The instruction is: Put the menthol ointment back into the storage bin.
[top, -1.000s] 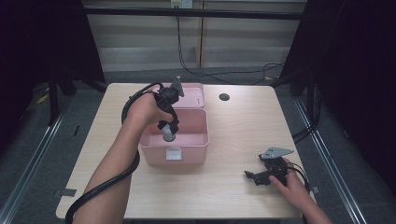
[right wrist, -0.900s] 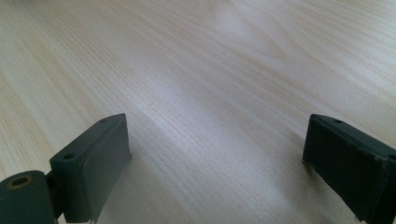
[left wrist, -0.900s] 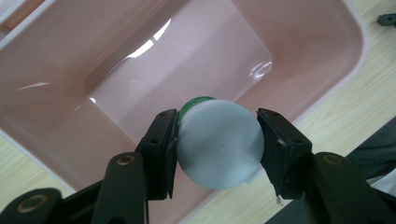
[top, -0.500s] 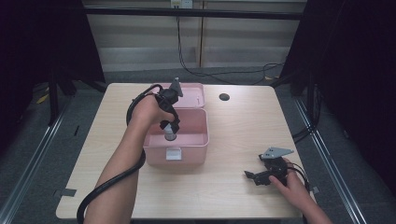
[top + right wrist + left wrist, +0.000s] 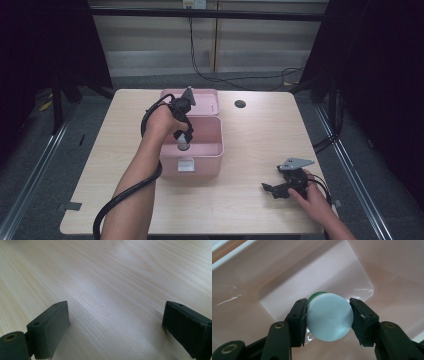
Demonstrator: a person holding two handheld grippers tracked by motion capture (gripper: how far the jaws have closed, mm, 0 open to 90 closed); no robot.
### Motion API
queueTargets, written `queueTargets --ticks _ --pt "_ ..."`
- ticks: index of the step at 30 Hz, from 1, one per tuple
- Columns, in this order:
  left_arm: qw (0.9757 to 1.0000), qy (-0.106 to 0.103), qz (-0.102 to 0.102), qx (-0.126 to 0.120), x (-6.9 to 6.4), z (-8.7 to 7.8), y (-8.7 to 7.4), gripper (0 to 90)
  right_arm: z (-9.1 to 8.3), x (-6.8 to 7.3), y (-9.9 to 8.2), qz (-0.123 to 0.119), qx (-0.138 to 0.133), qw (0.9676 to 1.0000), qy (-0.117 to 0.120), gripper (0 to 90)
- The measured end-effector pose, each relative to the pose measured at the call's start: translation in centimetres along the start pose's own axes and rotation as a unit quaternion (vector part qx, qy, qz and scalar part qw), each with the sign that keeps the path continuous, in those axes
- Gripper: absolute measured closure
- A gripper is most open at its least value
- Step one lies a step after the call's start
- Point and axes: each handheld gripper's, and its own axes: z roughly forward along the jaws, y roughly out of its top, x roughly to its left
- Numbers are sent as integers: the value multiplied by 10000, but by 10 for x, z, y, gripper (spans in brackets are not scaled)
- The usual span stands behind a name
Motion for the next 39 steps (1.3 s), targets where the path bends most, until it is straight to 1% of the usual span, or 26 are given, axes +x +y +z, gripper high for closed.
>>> queueTargets --ticks 1,3,4,5,10,12,13,17,18,19,22,23,25,27,29,31,33,34,35,37,38,39 --pt "10000 -13 -47 -10 1 2 0 501 0 0 0 0 1 10000 -1 68" --pt "9999 31 -149 -29 1 4 1 501 0 0 0 1 1 10000 -1 68" --pt "9999 61 -81 -19 2 5 1 501 0 0 0 0 0 10000 0 68" --pt "9999 96 -116 -23 2 7 1 501 0 0 0 2 2 10000 0 68" --pt "9999 120 -112 -19 3 12 3 501 0 0 0 1 1 10000 -1 68" --pt "9997 127 -185 -17 3 14 4 501 0 0 0 2 1 10000 0 68" --pt "9998 139 -159 -16 4 15 4 501 0 0 0 2 1 10000 0 68" --pt "9997 158 -207 -23 4 19 6 501 0 0 0 0 1 10000 -1 68" --pt "9996 181 -199 -42 5 19 6 501 0 0 0 1 1 10000 -1 68" --pt "9996 162 -215 -73 6 20 7 501 0 0 0 0 1 10000 0 68" --pt "9995 219 -231 -64 8 22 7 501 0 0 0 1 2 10000 -1 68" --pt "9992 225 -299 -107 9 24 8 501 0 0 0 1 1 10000 0 68" --pt "9990 235 -355 -106 11 25 8 501 0 0 0 1 2 10000 0 68" --pt "9990 244 -371 -111 12 26 8 501 0 0 0 0 1 10000 -1 68" --pt "9984 296 -476 -79 14 31 8 501 0 0 0 0 1 10000 -1 68" --pt "9978 318 -574 -120 15 33 8 501 0 0 0 0 0 10000 -1 68" --pt "9977 327 -594 -84 16 34 8 501 0 0 0 0 1 10000 -1 68" --pt "9969 341 -697 -97 18 36 8 501 0 0 0 1 1 10000 0 68" --pt "9969 341 -697 -97 18 36 8 501 0 0 0 1 1 10000 0 68" --pt "9962 341 -793 -94 21 38 7 501 0 0 0 1 1 10000 -1 68" --pt "9948 338 -947 -130 23 40 7 501 0 0 0 0 1 10000 0 68" --pt "9948 338 -947 -130 23 40 7 501 0 0 0 0 1 10000 0 68"
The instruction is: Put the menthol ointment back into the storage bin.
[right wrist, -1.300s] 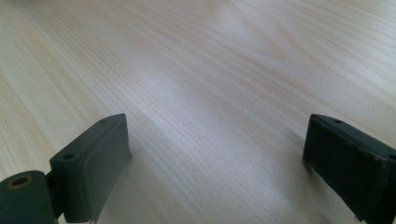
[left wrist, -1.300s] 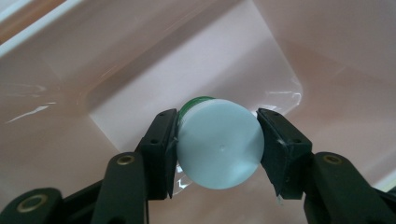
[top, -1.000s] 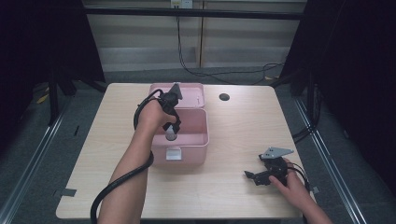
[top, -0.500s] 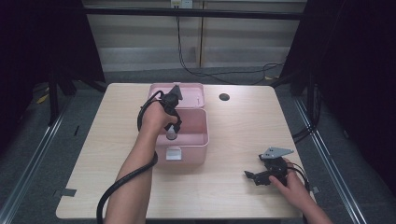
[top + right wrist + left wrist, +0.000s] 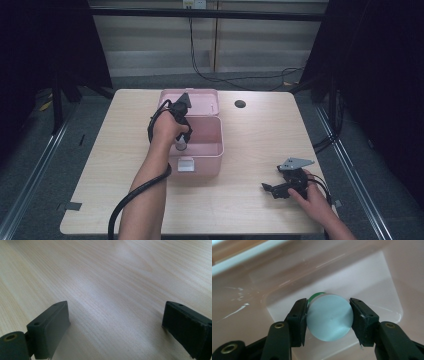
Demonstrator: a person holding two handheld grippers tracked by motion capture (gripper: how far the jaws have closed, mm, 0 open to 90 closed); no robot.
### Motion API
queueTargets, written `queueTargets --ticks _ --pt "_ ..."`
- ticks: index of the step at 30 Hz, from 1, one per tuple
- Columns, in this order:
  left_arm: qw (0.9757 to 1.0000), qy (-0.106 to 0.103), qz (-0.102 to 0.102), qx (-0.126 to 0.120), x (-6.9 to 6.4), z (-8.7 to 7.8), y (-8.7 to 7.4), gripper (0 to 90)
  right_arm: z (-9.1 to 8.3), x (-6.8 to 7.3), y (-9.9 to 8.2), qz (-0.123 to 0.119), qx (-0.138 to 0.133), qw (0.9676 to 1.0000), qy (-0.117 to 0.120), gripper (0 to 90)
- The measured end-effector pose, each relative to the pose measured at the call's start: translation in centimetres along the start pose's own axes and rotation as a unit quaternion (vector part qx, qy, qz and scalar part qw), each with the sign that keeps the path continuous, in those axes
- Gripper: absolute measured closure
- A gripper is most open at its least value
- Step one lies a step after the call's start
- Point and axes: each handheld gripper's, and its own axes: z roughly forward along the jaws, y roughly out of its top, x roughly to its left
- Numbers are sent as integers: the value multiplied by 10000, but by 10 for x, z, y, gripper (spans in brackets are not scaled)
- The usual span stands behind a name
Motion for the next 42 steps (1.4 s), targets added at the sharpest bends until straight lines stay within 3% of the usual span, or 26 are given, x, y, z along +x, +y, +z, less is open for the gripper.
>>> queueTargets --ticks 6,17,27,28,42 --pt "9997 64 -246 -43 7 5 0 501 0 0 0 2 1 10000 0 68" --pt "9979 24 -614 -185 6 16 1 500 0 0 0 0 0 10000 -1 68" --pt "9974 87 -675 -228 3 24 3 500 0 0 0 2 0 10000 -1 68" --pt "9968 94 -755 -262 2 25 3 500 0 0 0 2 1 10000 0 68" --pt "9964 115 -776 -332 2 31 3 499 0 0 0 1 0 10000 -1 68"
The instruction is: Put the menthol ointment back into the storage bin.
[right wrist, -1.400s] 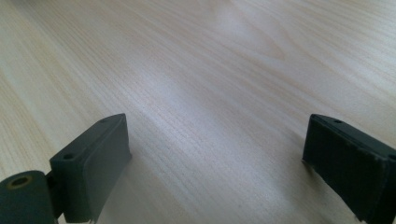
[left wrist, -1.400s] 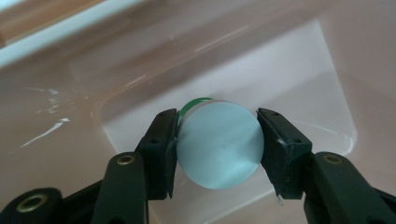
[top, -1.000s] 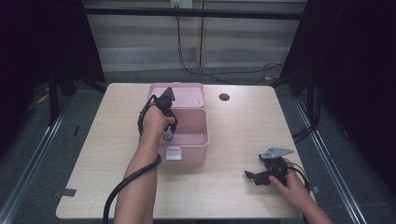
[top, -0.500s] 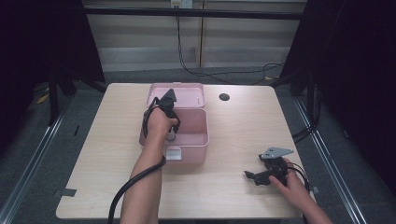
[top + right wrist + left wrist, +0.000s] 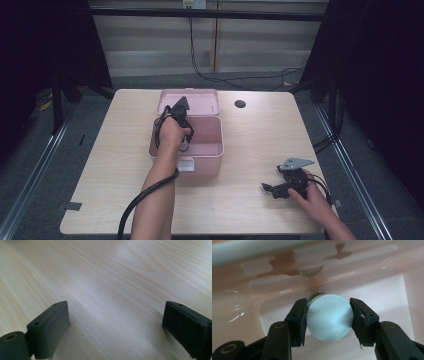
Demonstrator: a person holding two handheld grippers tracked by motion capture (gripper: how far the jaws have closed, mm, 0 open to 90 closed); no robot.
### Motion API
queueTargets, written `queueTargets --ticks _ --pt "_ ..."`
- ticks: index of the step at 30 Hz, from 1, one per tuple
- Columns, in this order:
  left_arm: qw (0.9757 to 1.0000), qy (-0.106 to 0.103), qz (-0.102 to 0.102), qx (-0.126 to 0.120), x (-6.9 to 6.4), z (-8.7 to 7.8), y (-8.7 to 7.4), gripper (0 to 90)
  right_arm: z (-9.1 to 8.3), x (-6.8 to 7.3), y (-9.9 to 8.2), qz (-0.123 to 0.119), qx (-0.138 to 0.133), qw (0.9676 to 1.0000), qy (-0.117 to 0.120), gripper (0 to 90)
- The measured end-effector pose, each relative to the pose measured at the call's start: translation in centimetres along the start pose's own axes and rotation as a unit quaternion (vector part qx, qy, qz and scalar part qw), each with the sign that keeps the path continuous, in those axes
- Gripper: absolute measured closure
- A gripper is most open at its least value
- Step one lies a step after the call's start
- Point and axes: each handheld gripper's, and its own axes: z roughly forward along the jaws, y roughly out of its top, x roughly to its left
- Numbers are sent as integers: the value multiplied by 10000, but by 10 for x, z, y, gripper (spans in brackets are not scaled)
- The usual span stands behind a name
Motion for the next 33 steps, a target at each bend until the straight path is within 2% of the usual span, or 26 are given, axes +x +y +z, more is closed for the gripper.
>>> queueTargets --ticks 6,19,23,33 --pt "9999 49 42 -122 -1 1 1 498 0 0 0 10 2 10000 0 68" --pt "9999 47 50 -143 0 2 0 497 0 0 0 10 2 10000 1 68" --pt "9999 18 -1 -157 1 2 -1 495 0 0 0 8 2 10000 0 68" --pt "9999 -33 4 -115 1 0 -2 442 0 0 0 8 2 10000 1 68"
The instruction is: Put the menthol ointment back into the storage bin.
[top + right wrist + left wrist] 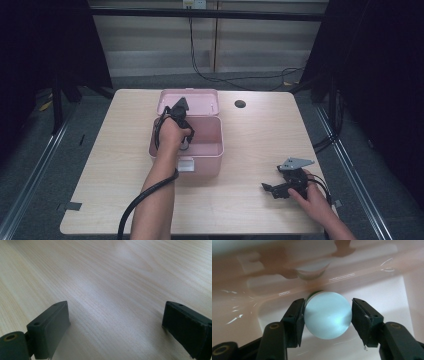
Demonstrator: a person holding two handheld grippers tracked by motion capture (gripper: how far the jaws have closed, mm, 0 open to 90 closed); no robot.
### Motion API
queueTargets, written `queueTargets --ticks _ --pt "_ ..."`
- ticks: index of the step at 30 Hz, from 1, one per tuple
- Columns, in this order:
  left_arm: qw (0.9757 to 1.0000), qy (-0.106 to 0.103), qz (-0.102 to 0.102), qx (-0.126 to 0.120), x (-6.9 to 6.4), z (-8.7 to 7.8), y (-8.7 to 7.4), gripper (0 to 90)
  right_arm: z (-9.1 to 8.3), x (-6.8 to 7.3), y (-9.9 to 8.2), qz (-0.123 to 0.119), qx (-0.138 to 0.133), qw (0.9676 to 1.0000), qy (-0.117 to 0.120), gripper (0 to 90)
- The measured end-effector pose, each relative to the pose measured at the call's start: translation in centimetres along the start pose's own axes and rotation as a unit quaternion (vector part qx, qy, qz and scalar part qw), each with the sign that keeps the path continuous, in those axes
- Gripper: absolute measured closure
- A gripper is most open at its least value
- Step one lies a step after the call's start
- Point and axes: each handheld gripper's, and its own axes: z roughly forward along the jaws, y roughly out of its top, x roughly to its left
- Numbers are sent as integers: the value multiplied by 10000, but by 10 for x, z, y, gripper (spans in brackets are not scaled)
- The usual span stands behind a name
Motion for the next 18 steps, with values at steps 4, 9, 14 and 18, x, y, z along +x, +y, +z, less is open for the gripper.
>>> queueTargets --ticks 4,9,14,18 --pt "9999 -33 59 102 -1 -1 -1 407 0 0 0 -8 -2 10000 -1 68" --pt "9999 -58 101 81 -2 -6 -2 366 0 0 0 -8 -3 10000 -1 68" --pt "9998 -78 176 102 -2 -10 -3 338 0 0 0 -8 -3 10000 0 68" --pt "9993 -145 305 174 -3 -14 -4 282 0 0 0 -8 -3 10000 0 68"
